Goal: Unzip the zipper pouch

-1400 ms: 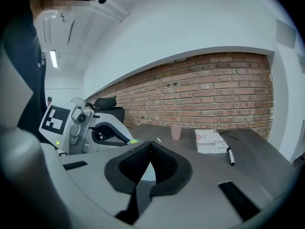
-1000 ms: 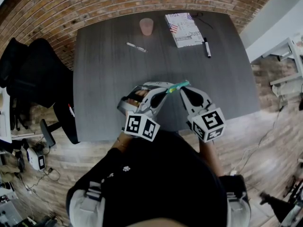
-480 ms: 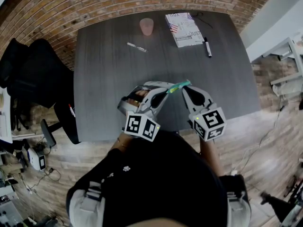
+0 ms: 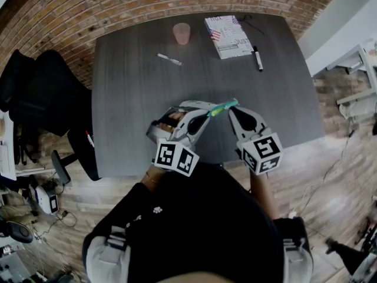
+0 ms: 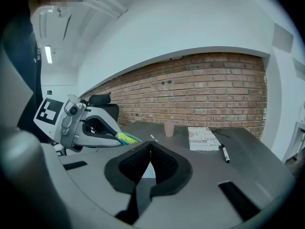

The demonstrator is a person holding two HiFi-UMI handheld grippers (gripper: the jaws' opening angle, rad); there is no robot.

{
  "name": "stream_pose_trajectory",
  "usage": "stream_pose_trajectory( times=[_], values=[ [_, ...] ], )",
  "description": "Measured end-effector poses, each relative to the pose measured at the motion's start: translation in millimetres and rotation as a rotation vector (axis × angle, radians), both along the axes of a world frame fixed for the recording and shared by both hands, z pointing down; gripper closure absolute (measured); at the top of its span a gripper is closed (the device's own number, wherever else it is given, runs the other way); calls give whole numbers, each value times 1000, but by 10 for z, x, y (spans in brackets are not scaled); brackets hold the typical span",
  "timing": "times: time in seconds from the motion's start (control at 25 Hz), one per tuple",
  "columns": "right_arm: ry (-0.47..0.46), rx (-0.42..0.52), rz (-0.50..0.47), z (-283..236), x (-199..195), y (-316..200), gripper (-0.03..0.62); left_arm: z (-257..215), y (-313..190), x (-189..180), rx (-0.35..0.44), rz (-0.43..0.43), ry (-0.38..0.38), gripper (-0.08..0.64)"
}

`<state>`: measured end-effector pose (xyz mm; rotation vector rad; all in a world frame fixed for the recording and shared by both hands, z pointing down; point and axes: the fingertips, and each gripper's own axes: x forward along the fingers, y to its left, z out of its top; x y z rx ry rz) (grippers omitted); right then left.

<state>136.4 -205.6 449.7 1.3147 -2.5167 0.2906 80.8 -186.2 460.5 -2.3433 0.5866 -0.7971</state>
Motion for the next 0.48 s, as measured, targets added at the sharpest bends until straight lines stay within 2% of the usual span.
stream_pose_trajectory(
  times=[0.48],
  values=[
    [29,3,25,30,95,-28,591,-16,-10,-20,-13,-11,26,555]
  ],
)
